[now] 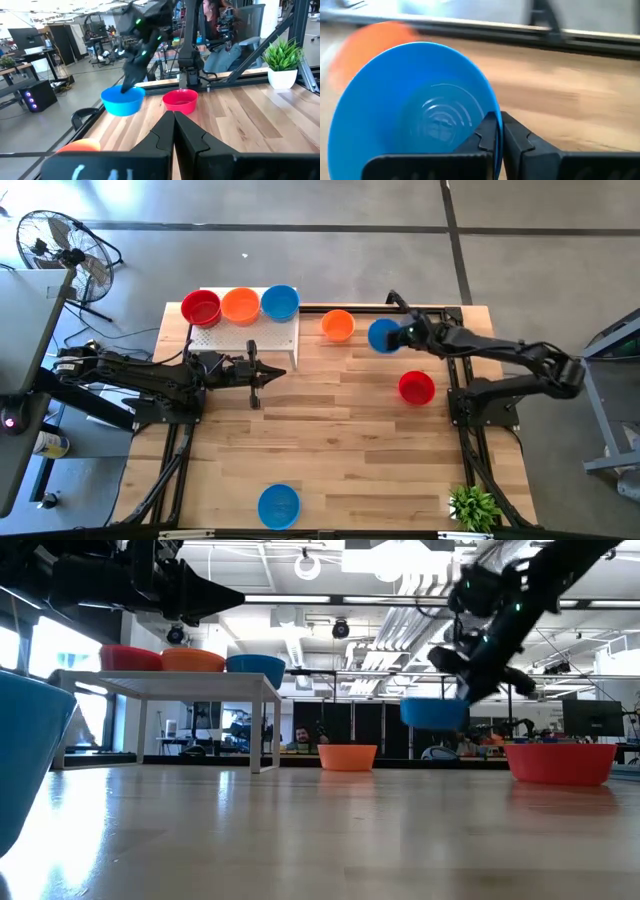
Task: Pick & Place Mini bowls
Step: Stack the blue bowl on top of the other blue bowls on the shelf
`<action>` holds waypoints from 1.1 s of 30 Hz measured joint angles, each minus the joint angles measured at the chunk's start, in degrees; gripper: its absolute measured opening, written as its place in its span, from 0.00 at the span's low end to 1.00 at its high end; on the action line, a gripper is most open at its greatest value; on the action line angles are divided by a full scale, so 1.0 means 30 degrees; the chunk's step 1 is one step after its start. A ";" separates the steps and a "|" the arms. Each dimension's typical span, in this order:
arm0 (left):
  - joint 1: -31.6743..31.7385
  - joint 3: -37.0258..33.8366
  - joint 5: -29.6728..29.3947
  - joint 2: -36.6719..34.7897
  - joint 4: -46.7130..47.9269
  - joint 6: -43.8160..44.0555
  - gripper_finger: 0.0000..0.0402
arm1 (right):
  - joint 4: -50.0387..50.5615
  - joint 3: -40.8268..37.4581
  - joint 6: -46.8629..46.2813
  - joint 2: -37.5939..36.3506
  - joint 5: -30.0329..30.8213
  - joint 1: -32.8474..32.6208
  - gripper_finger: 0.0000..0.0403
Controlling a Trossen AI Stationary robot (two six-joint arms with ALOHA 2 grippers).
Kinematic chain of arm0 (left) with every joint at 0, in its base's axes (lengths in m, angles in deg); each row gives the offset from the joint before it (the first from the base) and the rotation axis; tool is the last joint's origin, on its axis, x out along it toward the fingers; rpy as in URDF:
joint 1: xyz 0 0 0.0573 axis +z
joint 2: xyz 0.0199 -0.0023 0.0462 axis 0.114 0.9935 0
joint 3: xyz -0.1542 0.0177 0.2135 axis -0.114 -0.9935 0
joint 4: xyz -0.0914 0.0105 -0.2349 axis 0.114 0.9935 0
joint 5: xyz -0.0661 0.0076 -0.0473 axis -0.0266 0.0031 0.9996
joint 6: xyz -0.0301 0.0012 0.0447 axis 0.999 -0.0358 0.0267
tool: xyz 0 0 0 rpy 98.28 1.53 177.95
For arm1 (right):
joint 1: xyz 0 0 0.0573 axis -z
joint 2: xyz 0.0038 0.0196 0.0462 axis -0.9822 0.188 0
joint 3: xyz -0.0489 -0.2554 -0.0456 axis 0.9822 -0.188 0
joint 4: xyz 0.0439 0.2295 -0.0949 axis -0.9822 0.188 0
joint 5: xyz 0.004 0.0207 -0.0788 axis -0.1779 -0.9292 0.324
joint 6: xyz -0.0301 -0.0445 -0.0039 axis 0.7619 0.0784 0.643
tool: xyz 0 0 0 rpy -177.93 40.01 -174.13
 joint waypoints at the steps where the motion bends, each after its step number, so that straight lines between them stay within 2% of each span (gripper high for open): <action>1: 0.0000 0.0000 0.0000 0.0000 0.0000 0.0000 0.00 | 0.0124 0.0313 -0.0209 -0.0010 -0.0111 -0.0918 0.01; 5: 0.0000 0.0007 -0.0003 0.0000 0.0005 0.0000 0.00 | 0.0045 0.0845 -0.1599 0.0617 -0.0167 -0.4600 0.01; 8: 0.0000 0.0007 0.0117 0.0000 0.0001 0.0000 0.00 | -0.0340 0.1116 -0.2895 0.1707 0.0577 -0.6991 0.01; 13: 0.0000 0.0007 0.0579 0.0000 0.0007 -0.0022 0.00 | -0.2897 0.2003 -0.3421 0.4730 0.0864 -0.9377 0.01; 17: 0.0000 0.0007 0.0707 0.0000 0.0007 -0.0034 0.00 | -0.4490 0.3600 -0.2757 0.7913 0.0205 -1.0194 0.01; 23: 0.0000 0.0007 0.0707 0.0000 0.0007 -0.0073 0.00 | -0.4667 0.6976 -0.1072 1.2004 -0.0957 -1.0382 0.01; 29: 0.0000 0.0007 0.0707 0.0000 0.0011 -0.0080 0.00 | -0.4671 0.9369 0.0579 1.4095 -0.2025 -1.0396 0.01; 33: 0.0000 0.0007 0.0700 0.0000 0.0128 -0.0080 0.00 | -0.4937 0.9649 0.0686 1.4658 -0.2603 -1.0355 0.01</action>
